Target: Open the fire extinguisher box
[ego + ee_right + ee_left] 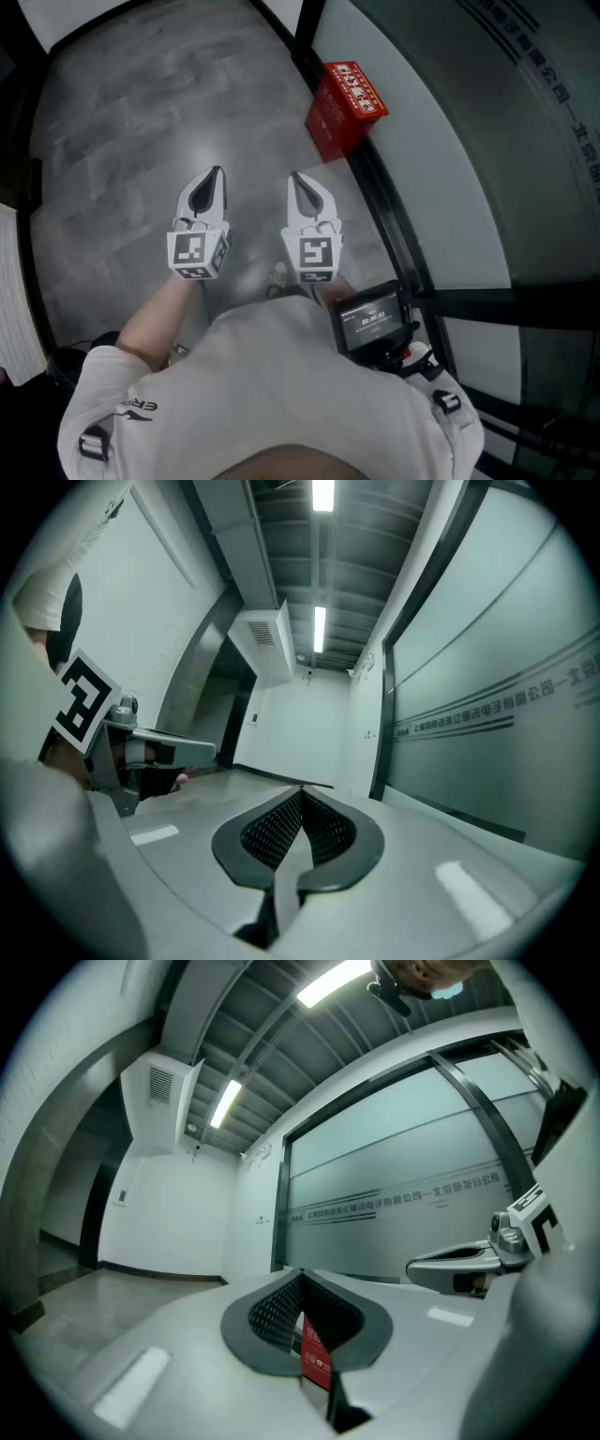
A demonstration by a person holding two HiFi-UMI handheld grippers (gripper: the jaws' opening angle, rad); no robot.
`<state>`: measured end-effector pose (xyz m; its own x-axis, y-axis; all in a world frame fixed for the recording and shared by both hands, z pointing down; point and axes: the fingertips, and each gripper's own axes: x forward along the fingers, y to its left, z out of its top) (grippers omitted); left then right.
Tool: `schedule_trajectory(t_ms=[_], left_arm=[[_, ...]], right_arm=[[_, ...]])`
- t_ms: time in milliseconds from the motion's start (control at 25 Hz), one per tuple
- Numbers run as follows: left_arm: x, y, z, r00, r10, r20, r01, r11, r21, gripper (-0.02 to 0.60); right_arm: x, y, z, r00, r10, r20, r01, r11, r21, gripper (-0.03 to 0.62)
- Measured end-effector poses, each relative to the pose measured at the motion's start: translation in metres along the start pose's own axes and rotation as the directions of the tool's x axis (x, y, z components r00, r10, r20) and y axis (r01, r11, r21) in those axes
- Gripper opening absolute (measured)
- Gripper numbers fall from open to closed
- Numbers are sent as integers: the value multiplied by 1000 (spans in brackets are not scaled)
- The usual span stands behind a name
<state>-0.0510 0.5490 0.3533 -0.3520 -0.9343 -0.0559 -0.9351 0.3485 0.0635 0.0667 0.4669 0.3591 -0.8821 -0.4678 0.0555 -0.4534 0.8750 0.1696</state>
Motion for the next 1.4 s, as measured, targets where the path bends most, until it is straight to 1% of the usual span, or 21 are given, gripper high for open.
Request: schedule_trajectory(t_ms=[120, 240, 360, 600, 800, 880, 960, 1160, 1320, 1400], left_arm=[[55, -4, 3, 1000, 2, -3, -2, 999, 32, 2], [111, -8, 2, 1000, -12, 14, 11, 997, 71, 3], [158, -16, -1, 999, -36, 6, 36, 995, 93, 3], [240, -22, -19, 994, -97, -41, 101, 989, 108, 2], [319, -15, -41, 984, -171, -59, 177, 975, 135, 2], [355, -12, -50, 974, -214, -71, 223, 962, 159, 2], [386, -7, -59, 962, -259, -88, 271, 944, 190, 2], [459, 8, -79, 927, -356, -116, 373, 905, 206, 3], [504, 8, -98, 902, -404, -149, 429, 875, 225, 3], [522, 4, -108, 892, -421, -163, 449, 862, 236, 3]], right_arm=[[34, -41, -4, 1000, -4, -10, 4, 1000, -15, 14], [68, -83, -10, 1000, -16, -14, 16, 1000, -26, 14], [95, -119, -18, 999, -41, -27, 40, 999, -27, 14], [141, -168, -37, 994, -87, -65, 85, 996, -21, 14], [193, -203, -60, 987, -128, -101, 125, 992, -33, 14], [218, -218, -70, 981, -151, -122, 146, 988, -47, 14], [242, -229, -81, 972, -181, -148, 171, 983, -73, 14], [297, -256, -96, 937, -272, -221, 248, 960, -129, 14], [327, -275, -111, 909, -311, -278, 267, 946, -185, 14], [336, -285, -121, 900, -322, -295, 272, 942, -198, 14]])
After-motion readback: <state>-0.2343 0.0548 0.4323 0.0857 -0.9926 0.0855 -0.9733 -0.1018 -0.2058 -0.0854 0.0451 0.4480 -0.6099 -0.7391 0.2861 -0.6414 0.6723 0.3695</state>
